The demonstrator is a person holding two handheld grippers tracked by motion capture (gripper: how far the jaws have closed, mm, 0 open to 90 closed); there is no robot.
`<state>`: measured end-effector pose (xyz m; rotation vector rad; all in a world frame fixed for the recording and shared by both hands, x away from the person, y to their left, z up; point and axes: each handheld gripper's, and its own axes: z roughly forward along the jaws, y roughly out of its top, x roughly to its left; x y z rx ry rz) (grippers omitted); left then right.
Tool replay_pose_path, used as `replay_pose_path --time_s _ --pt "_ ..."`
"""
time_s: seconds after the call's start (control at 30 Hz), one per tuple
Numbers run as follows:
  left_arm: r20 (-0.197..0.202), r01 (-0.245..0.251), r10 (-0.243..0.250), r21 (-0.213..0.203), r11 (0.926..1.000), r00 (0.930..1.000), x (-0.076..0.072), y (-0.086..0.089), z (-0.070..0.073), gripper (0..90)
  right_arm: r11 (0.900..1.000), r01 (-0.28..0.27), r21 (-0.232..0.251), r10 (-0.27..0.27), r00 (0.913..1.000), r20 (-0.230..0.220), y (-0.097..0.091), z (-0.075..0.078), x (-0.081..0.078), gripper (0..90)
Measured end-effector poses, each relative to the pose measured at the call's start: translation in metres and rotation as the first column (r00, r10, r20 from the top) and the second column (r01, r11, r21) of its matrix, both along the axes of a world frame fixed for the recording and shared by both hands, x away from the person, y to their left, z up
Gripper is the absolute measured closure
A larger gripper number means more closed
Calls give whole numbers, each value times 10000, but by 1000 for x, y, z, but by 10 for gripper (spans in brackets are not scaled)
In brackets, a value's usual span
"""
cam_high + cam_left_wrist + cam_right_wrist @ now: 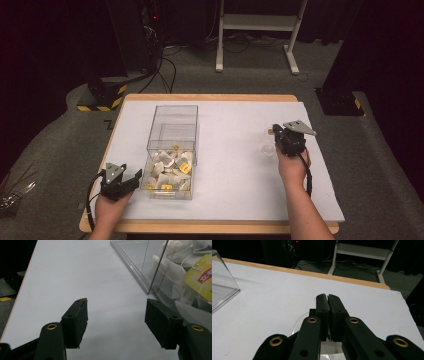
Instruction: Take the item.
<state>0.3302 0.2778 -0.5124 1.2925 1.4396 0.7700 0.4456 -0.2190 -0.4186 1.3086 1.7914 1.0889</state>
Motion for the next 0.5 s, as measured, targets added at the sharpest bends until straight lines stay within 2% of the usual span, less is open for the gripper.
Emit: replay_pose_path --time_s 0.27,0.5 --pt "27 12 -12 -5 10000 10000 0 0 0 352 9999 89 -70 -91 9997 -213 0 -4 5 865" --pt "10 11 -11 -10 10000 10000 0 0 0 352 9999 131 2 -131 9993 -356 0 -6 6 788"
